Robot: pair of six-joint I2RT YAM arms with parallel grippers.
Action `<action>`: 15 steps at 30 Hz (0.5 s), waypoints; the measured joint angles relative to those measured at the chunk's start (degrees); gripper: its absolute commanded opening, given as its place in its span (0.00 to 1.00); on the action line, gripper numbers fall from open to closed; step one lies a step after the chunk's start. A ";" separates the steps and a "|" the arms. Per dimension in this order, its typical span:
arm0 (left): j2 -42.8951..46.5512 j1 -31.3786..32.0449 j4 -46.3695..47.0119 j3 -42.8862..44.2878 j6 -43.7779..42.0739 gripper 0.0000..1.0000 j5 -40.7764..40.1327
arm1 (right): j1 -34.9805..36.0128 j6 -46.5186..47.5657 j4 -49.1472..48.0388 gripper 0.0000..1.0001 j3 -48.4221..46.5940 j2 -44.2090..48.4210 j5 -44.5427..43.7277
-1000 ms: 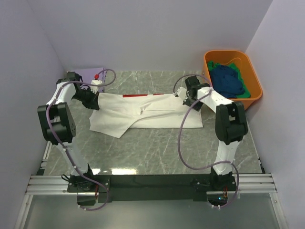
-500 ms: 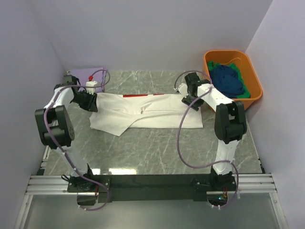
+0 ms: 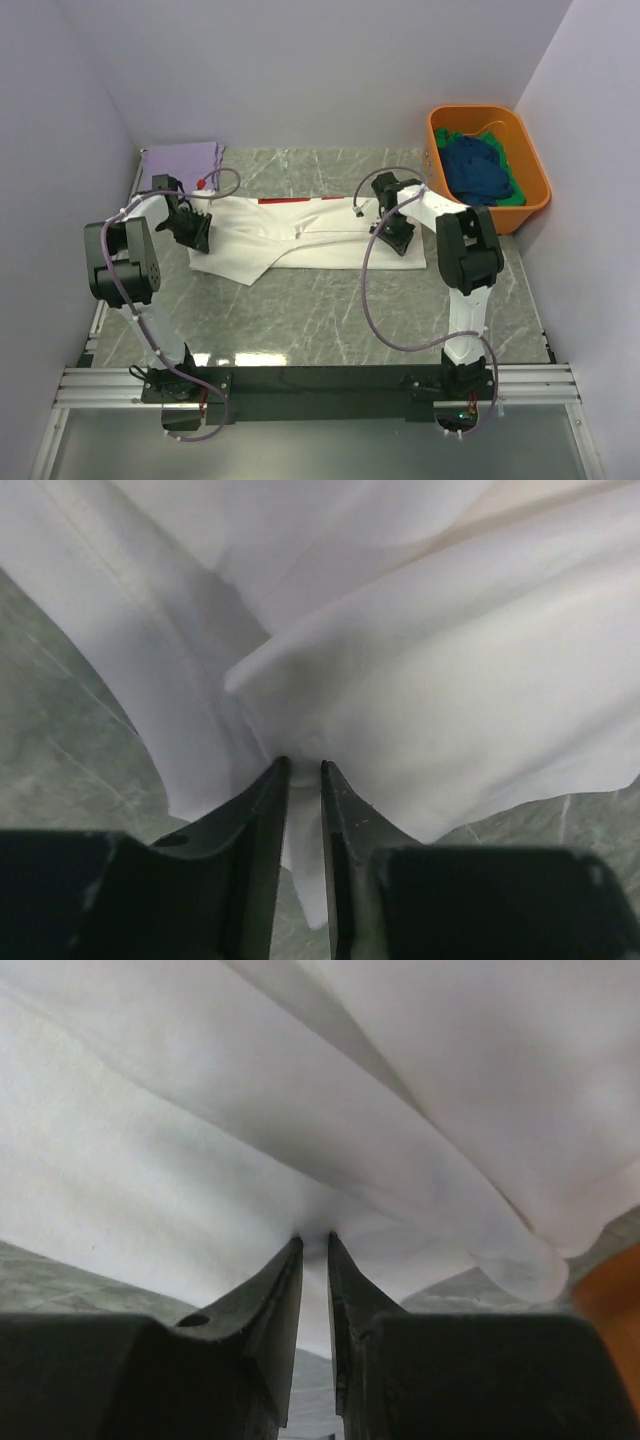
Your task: Fold and stack the t-shirts
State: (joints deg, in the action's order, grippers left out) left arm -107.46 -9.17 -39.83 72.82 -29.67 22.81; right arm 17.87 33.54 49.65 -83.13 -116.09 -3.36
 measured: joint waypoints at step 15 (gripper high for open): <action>14.27 -0.61 -5.57 -17.79 -4.46 0.33 -3.48 | 0.92 -0.72 -1.03 0.29 13.35 8.20 -2.40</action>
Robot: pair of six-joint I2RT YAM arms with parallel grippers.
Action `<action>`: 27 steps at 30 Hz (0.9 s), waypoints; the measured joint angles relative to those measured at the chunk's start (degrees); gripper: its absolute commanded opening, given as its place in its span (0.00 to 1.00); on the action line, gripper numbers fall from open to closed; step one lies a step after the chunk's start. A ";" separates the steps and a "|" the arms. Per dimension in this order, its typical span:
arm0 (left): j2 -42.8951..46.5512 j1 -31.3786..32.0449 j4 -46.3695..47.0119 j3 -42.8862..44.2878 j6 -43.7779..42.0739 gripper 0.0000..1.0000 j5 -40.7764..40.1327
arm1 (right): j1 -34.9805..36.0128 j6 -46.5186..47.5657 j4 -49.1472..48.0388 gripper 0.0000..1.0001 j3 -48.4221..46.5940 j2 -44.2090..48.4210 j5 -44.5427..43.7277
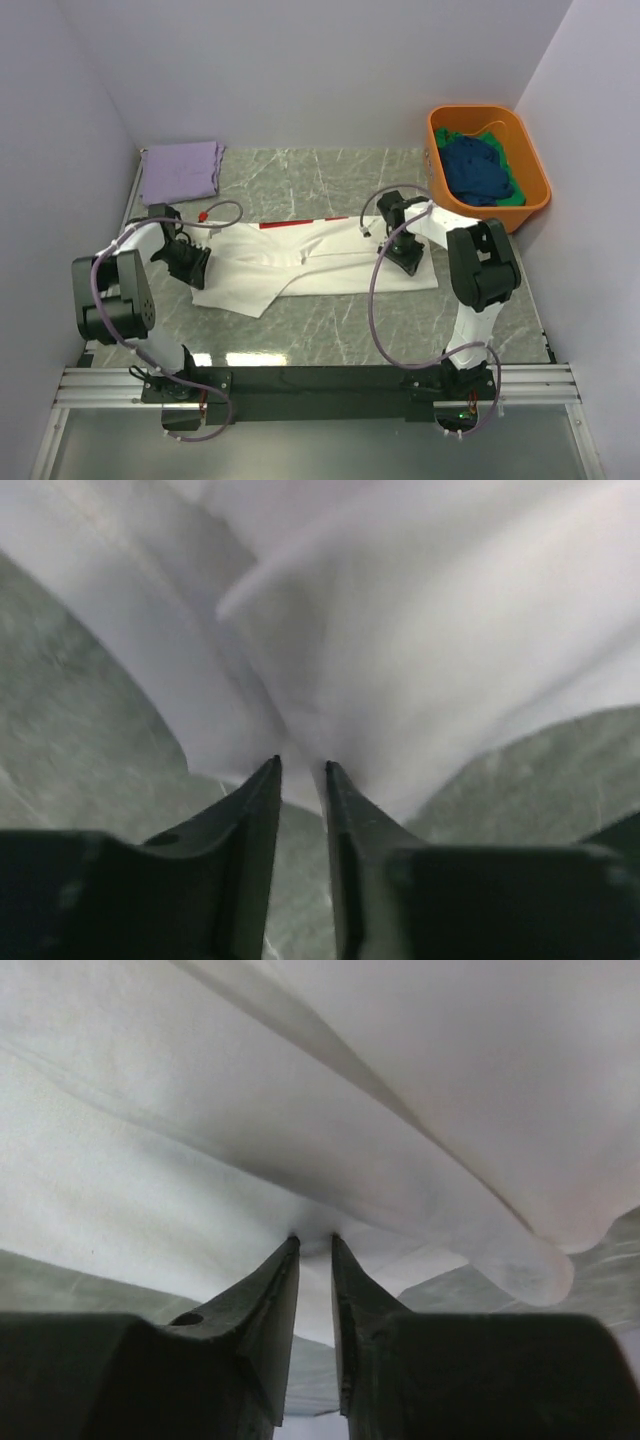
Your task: Fold and stack the t-shirts
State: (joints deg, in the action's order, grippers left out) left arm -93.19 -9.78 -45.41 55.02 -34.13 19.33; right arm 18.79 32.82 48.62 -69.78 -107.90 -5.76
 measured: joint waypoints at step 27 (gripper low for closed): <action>13.29 45.64 -3.74 -9.68 -8.44 0.42 -5.25 | -6.69 -3.26 8.17 0.51 -1.60 9.53 12.00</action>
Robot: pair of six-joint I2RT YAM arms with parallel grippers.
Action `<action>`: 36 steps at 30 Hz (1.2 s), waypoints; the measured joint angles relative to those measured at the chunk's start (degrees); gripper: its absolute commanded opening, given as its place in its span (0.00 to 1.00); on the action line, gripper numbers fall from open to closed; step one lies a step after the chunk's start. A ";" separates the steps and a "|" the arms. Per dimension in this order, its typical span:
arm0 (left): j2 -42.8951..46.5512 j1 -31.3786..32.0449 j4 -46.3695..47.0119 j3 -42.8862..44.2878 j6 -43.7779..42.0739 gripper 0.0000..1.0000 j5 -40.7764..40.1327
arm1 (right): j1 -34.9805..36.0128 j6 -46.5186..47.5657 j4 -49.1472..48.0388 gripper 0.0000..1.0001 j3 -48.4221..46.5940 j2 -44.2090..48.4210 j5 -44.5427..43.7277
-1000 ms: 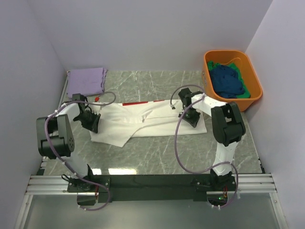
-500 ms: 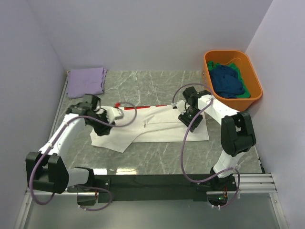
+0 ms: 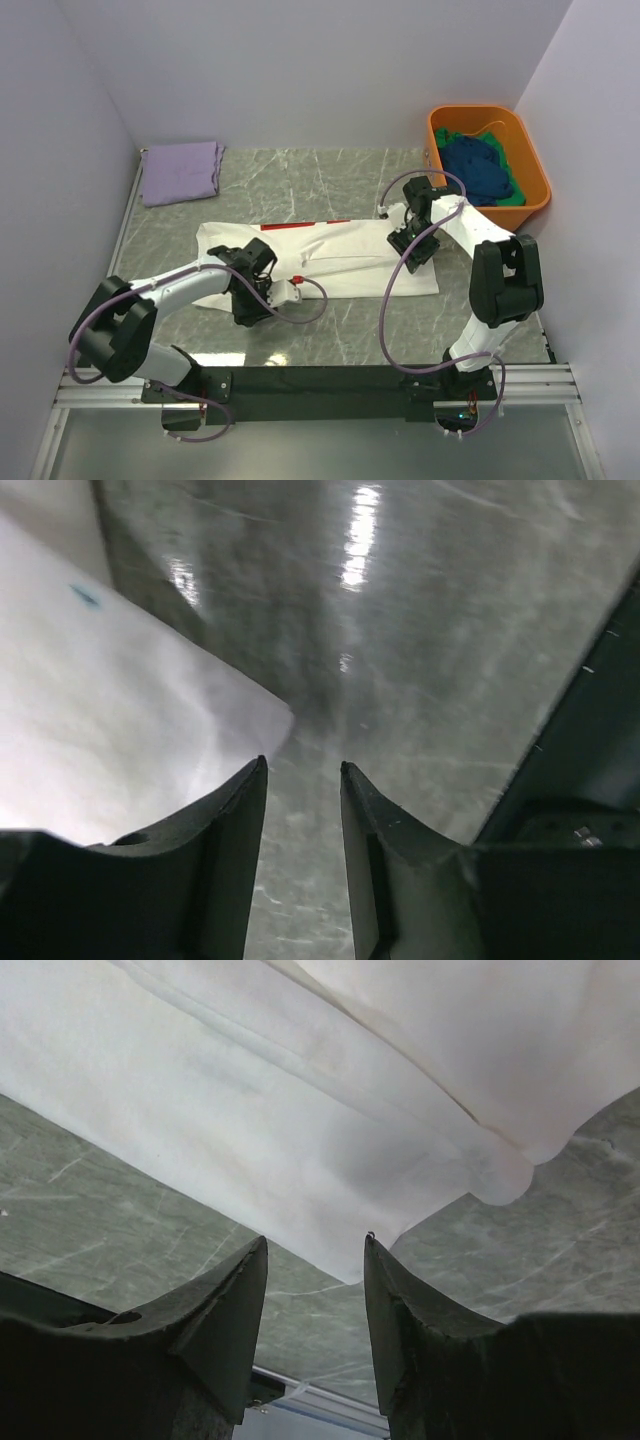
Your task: Fold and stack the t-shirts
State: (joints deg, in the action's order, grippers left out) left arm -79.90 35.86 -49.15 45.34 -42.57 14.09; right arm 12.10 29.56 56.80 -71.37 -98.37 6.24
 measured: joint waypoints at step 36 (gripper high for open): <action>-41.27 -17.73 -2.93 54.23 -5.66 0.03 -0.46 | -0.48 -1.44 1.62 0.47 -2.75 -0.72 1.01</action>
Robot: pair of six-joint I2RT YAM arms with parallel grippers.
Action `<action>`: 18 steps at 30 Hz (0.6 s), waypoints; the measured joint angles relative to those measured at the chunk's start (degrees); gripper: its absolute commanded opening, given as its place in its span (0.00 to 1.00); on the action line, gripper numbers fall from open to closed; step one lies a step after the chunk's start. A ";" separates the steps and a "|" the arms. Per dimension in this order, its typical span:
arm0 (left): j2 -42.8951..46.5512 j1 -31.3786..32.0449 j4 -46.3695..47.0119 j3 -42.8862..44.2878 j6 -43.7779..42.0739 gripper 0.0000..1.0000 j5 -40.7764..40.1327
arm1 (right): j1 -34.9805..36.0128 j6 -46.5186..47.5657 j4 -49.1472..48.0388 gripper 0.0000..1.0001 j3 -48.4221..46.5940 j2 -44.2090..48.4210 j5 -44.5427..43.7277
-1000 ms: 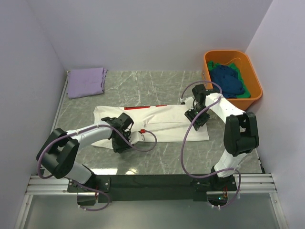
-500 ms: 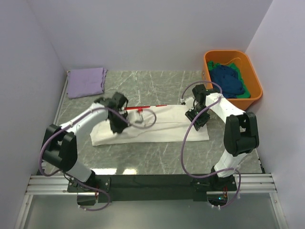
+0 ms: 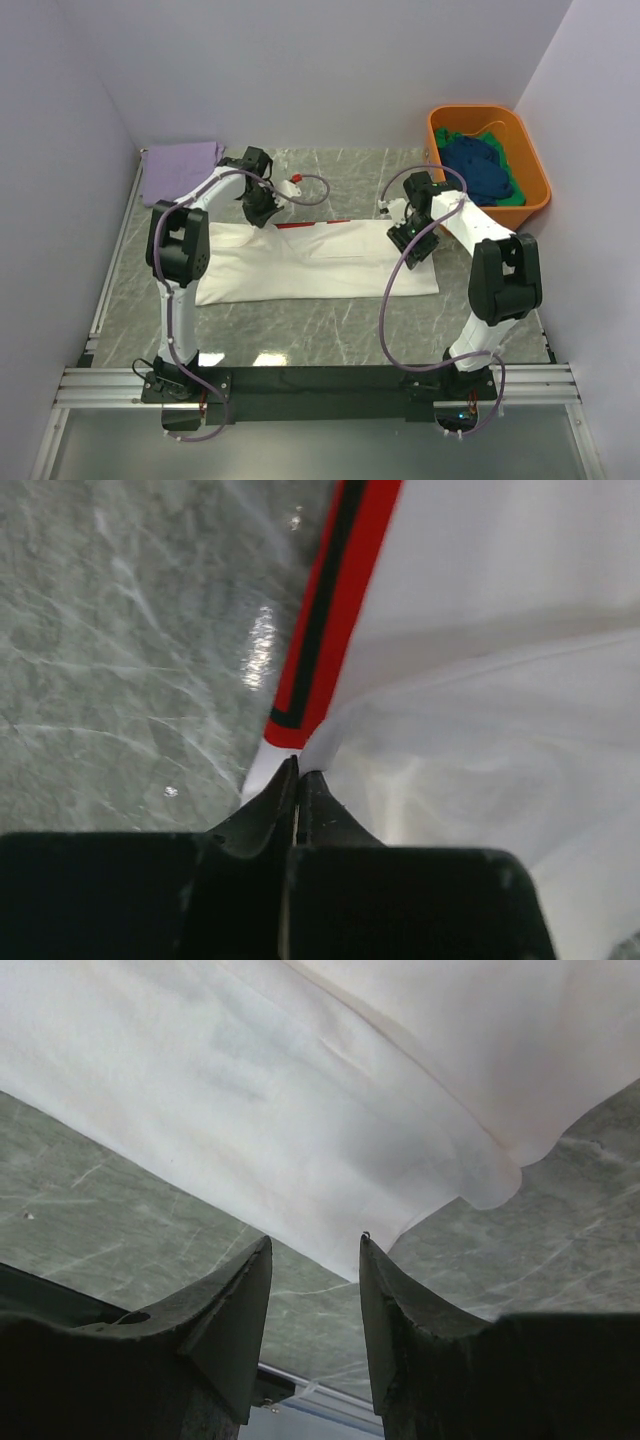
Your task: Fold and stack the t-shirts
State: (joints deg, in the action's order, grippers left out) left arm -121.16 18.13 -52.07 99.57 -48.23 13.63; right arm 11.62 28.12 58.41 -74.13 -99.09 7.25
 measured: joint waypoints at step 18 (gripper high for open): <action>1.11 -3.23 1.95 2.97 6.88 0.35 9.77 | 2.95 -2.32 1.03 0.46 -9.18 -8.13 5.49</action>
State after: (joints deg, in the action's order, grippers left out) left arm -120.05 14.90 -50.13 102.54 -41.34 23.40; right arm 14.57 25.80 59.44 -83.31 -107.22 12.73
